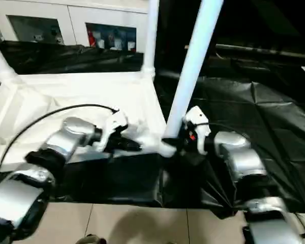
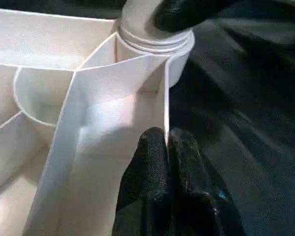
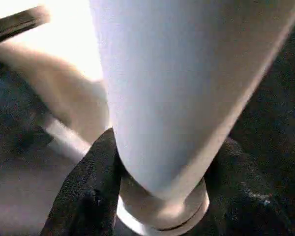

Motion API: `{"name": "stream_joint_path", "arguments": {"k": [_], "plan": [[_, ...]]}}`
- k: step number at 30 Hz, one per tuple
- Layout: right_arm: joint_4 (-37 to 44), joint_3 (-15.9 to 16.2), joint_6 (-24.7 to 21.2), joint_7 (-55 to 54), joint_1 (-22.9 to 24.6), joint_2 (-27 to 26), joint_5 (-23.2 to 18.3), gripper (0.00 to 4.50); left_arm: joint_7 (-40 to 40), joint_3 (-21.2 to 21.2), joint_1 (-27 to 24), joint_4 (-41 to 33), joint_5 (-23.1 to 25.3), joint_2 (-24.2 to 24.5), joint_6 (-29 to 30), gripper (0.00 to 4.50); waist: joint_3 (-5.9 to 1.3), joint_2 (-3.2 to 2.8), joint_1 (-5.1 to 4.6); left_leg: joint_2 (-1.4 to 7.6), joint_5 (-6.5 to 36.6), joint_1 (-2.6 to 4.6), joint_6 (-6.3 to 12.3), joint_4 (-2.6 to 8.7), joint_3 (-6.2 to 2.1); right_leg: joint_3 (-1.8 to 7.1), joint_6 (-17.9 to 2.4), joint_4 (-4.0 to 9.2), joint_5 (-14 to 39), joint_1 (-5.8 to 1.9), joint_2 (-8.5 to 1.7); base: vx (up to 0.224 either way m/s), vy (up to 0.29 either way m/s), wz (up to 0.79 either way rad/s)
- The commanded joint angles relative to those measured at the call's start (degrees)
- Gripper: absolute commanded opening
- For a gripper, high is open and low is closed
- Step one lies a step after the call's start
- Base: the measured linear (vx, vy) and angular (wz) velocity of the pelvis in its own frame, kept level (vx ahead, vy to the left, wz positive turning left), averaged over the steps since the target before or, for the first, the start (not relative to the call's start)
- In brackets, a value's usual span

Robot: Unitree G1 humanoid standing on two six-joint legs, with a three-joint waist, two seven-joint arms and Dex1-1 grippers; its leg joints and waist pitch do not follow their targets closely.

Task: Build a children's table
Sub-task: Rotate leg to tighten, then rotate table base

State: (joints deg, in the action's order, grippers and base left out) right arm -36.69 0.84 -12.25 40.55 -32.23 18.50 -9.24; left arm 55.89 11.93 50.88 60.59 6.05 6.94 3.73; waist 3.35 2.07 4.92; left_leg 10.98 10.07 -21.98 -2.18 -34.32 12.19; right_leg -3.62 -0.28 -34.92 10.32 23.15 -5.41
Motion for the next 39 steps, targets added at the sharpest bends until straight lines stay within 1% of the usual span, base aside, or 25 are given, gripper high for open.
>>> {"name": "stream_joint_path", "arguments": {"k": [1,2,3,7,8,10,12,14,15,16,18,20,21,23,24,26,27,29,31,32,33,34,36,38,39], "plan": [[-3.72,-4.73,-3.12,-15.75,0.97,-4.14,-0.25,1.99,-10.5,-2.87,1.76,2.0,-0.73,-2.59,0.53,0.0,-3.89,0.17,-0.42,2.64,13.04,1.69,-0.05,4.34,-1.59,2.5,-13.78,4.48,13.72,-2.08,-3.72,0.0,0.0,0.0],[-3.72,-4.73,-3.12,-15.75,0.97,-4.14,-0.25,1.99,-10.5,-2.87,1.76,2.0,-0.73,-2.59,0.53,0.0,-3.89,0.21,-0.49,2.57,13.41,1.69,-0.26,4.41,-1.61,2.46,-13.38,4.6,14.37,-2.1,-3.69,0.0,0.0,0.0],[-3.8,-6.42,-3.58,-20.35,1.26,-6.57,-1.13,1.99,-13.19,-3.25,2.25,2.59,-0.78,-3.83,0.36,0.0,-3.99,0.36,-0.47,2.46,13.48,1.72,-0.16,4.38,-1.6,2.39,-12.68,4.75,14.61,-2.27,-3.64,0.0,0.0,0.0],[-1.93,-6.79,-3.34,-25.51,1.99,-11.15,-1.18,1.99,-16.37,-1.67,3.12,3.7,1.02,-5.32,-2.43,0.0,-3.99,-0.08,-0.61,2.48,13.76,1.71,-0.09,4.59,-1.64,2.47,-11.65,4.83,12.87,-2.14,-3.47,0.0,0.0,0.0],[-1.82,-6.75,-2.81,-27.24,1.73,-11.76,-0.42,1.99,-15.89,-1.17,3.35,4.23,1.4,-5.27,-3.38,0.0,-3.95,-0.57,-0.61,2.48,13.87,1.66,-0.22,4.66,-1.74,2.47,-11.65,4.75,12.59,-2.2,-3.46,0.0,0.0,0.0],[-1.06,-7.88,-1.78,-27.25,1.53,-12.51,-1.28,1.99,-15.76,-1.23,3.7,5.01,1.6,-4.8,-4.5,0.0,-3.94,-0.37,-0.85,2.4,15.09,1.71,-0.5,4.74,-1.67,2.45,-11.41,4.92,12.96,-2.12,-3.38,0.0,0.0,0.0],[-0.23,-8.73,-1.63,-27.48,1.59,-12.87,-1.68,2.55,-15.54,-1.15,3.85,5.42,1.9,-4.41,-5.51,0.0,-3.87,-0.25,-0.95,2.41,16.11,1.71,-0.54,4.77,-1.71,2.48,-11.11,5.1,14.31,-2.1,-3.47,0.0,0.0,0.0],[1.2,-8.69,-1.23,-27.15,2.07,-12.56,-1.93,2.75,-15.45,-1.4,3.96,5.66,1.78,-3.84,-6.39,0.0,-3.83,0.13,-0.97,2.45,16.2,1.66,-0.22,4.82,-1.69,2.5,-10.96,5.15,14.56,-2.12,-3.51,0.0,0.0,0.0],[1.77,-8.68,-0.99,-26.99,2.29,-12.36,-1.97,2.86,-15.09,-1.46,3.95,5.67,1.67,-3.6,-6.95,0.0,-3.87,-0.05,-0.86,2.49,15.75,1.58,-0.04,4.84,-1.78,2.49,-10.93,5.04,14.29,-2.22,-3.64,0.0,0.0,0.0],[2.13,-8.69,-0.88,-26.81,2.44,-12.21,-2.0,2.94,-14.88,-1.5,3.92,5.65,1.6,-3.47,-7.37,0.0,-3.92,0.26,-0.92,2.48,15.18,1.4,0.15,4.81,-1.79,2.46,-10.89,4.95,13.86,-2.34,-3.65,0.0,0.0,0.0],[4.42,-7.25,0.32,-27.09,3.23,-10.45,0.26,3.07,-14.27,-2.65,3.77,5.22,0.49,-3.49,-9.32,0.0,-3.9,0.33,-1.05,2.44,13.93,1.35,0.6,4.69,-1.66,2.47,-11.16,4.85,13.01,-2.29,-3.59,0.0,0.0,0.0],[6.74,-6.91,0.45,-26.06,4.08,-9.45,0.32,3.18,-14.03,-3.87,3.62,4.77,-0.65,-3.62,-9.82,0.0,-3.92,0.39,-0.91,2.44,12.75,1.36,1.23,4.52,-1.57,2.51,-11.32,4.72,11.75,-2.35,-3.63,0.0,0.0,0.0],[10.11,-6.61,0.29,-23.92,5.3,-8.07,0.07,3.24,-13.0,-4.78,3.51,4.41,-1.74,-3.47,-9.99,0.28,-3.99,0.55,-0.82,2.37,11.6,1.18,1.88,4.43,-1.57,2.46,-11.44,4.52,10.88,-2.59,-3.64,0.0,0.0,0.0],[12.44,-6.24,-0.13,-22.38,6.27,-7.14,-0.05,3.27,-12.07,-5.21,3.33,3.97,-2.37,-3.35,-10.16,0.44,-3.98,0.64,-0.74,2.32,9.91,0.97,2.91,4.31,-1.53,2.48,-11.5,4.28,9.1,-2.71,-3.61,0.0,0.0,0.0],[17.39,-5.21,-2.28,-17.61,8.73,-4.5,-0.94,3.27,-8.78,-6.12,2.76,2.24,-3.95,-3.02,-9.27,0.44,-4.03,0.92,-0.42,2.22,8.91,0.96,3.93,4.12,-1.44,2.44,-12.08,4.25,7.92,-2.89,-3.65,0.0,0.0,0.0],[21.0,-4.15,-3.66,-13.55,10.81,-2.05,-1.75,3.27,-6.08,-6.39,2.09,0.42,-4.99,-2.61,-8.08,0.58,-4.08,0.61,-0.02,2.53,7.74,1.1,4.37,4.09,-1.49,2.48,-12.88,3.81,5.78,-2.94,-3.66,0.0,0.0,0.0],[23.62,-3.34,-4.46,-10.19,12.45,-0.07,-2.74,3.27,-3.96,-6.42,1.4,-1.39,-5.82,-2.15,-6.86,0.77,-3.96,0.95,0.22,2.64,7.41,1.05,5.33,4.04,-1.42,2.44,-13.59,3.54,3.95,-2.8,-3.56,0.0,0.0,0.0],[25.66,-2.75,-5.25,-7.58,13.66,1.49,-3.88,3.27,-2.75,-6.45,0.86,-2.88,-6.33,-1.66,-5.91,0.91,-4.04,0.99,0.24,2.61,7.22,1.03,5.81,3.9,-1.38,2.45,-14.06,3.34,3.09,-2.88,-3.61,0.0,0.0,0.0],[31.1,-0.66,-8.31,1.01,16.49,5.87,-7.81,3.27,3.21,-5.71,-2.29,-10.93,-8.15,1.18,0.04,0.97,-3.75,0.72,0.44,2.83,8.16,1.13,6.36,3.95,-1.36,2.57,-14.7,3.49,3.52,-2.86,-3.7,0.0,0.0,0.0],[31.56,-0.24,-8.64,2.33,16.7,6.33,-8.32,3.27,4.81,-5.21,-3.26,-13.21,-8.49,2.01,1.81,1.15,-3.76,0.85,0.39,2.83,8.04,0.87,6.53,3.96,-1.4,2.53,-14.9,3.41,3.66,-3.04,-3.65,0.0,0.0,0.0],[31.66,0.13,-8.84,3.32,16.7,6.54,-8.67,3.27,6.71,-4.46,-4.49,-16.04,-8.85,3.08,4.16,1.26,-3.77,0.55,0.28,3.02,8.57,1.05,6.09,4.05,-1.43,2.55,-15.11,3.3,4.23,-2.88,-3.79,0.0,0.0,0.0],[31.99,0.38,-9.25,4.13,16.79,6.62,-8.93,3.27,8.85,-3.55,-5.97,-19.33,-9.29,4.33,6.72,1.31,-3.66,0.63,0.06,2.86,8.94,0.83,5.92,4.12,-1.47,2.52,-14.96,3.57,5.45,-2.82,-3.71,0.0,0.0,0.0],[32.07,0.77,-10.39,5.82,16.5,6.02,-9.77,3.27,14.21,-0.45,-10.62,-29.78,-10.67,8.84,13.82,1.4,-3.47,0.69,-0.04,3.2,11.29,1.22,3.72,4.42,-1.54,2.67,-14.34,3.89,10.8,-2.56,-3.9,0.0,0.0,0.0],[31.12,1.1,-10.07,6.07,15.95,5.4,-9.62,3.27,15.38,0.53,-12.13,-33.04,-10.83,10.53,15.89,1.56,-3.35,0.31,-0.28,3.22,12.65,1.46,2.05,4.73,-1.56,2.67,-13.48,4.13,13.92,-2.04,-3.57,0.0,0.0,0.0],[29.07,1.72,-9.0,5.53,14.68,3.73,-8.78,3.27,16.22,1.55,-14.09,-37.07,-10.85,12.9,18.78,1.72,-3.23,0.38,-0.31,3.03,13.67,1.67,1.13,4.7,-1.38,2.7,-12.86,4.47,15.22,-1.81,-3.37,0.0,0.0,0.0]]}}
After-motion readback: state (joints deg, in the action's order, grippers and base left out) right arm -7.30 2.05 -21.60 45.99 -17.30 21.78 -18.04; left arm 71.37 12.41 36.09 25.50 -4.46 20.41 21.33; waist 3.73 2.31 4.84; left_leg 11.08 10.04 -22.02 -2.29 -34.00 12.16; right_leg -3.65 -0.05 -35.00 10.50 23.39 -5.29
